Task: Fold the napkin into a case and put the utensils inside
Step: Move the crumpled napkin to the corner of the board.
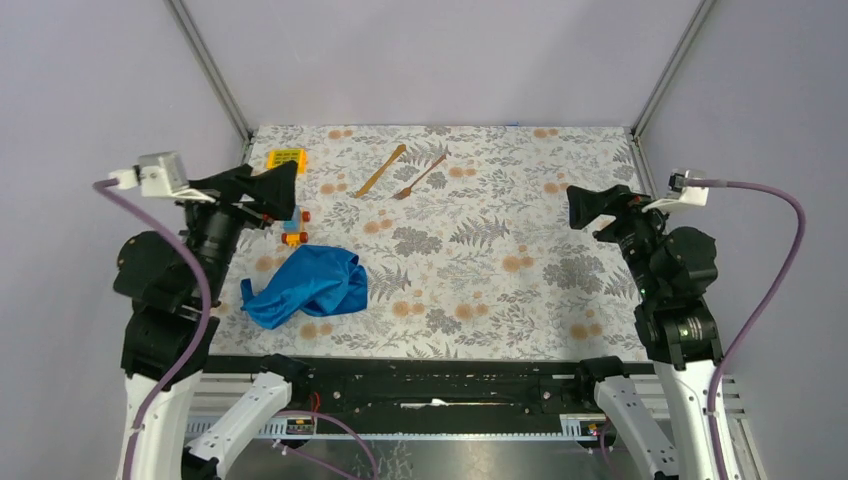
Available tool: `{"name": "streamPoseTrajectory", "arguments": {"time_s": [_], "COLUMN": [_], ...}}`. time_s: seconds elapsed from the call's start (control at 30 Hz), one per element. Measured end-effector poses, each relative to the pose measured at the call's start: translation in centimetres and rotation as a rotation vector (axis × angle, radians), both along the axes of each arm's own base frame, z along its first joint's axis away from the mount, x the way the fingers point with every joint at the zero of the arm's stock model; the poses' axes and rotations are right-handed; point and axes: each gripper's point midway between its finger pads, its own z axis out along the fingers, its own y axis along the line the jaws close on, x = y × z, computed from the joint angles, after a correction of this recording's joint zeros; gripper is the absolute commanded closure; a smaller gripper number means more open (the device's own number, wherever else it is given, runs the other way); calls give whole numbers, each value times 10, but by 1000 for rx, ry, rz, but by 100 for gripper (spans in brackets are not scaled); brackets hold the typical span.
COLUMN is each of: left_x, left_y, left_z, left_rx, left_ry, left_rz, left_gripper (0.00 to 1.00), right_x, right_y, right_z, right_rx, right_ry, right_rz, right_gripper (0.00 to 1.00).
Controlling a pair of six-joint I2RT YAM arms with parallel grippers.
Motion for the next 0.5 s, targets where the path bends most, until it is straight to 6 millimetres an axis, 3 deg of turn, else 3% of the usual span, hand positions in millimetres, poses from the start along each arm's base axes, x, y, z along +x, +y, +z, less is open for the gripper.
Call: {"name": "streamPoseTrajectory", "arguments": {"time_s": [0.1,0.27,0.37,0.5], "left_x": [14,39,45,41], "left_y": [-13,-34,-41,-41], "left_z": [-21,-73,-106,-135], "left_rx": [26,85,120,155], "left_ry": [62,220,320,398], "left_rz": [-42,-113,-140,-151], "left_gripper": [1,1,1,1], "right_x": [14,50,83,95], "right_y": [3,23,66,163], "right_z": [-21,-85,-137,-217], "right_rx": [20,148,240,250], "right_ry": [54,260,448,740], "right_rz": [0,39,166,414], "right_gripper": [0,0,0,0]}}
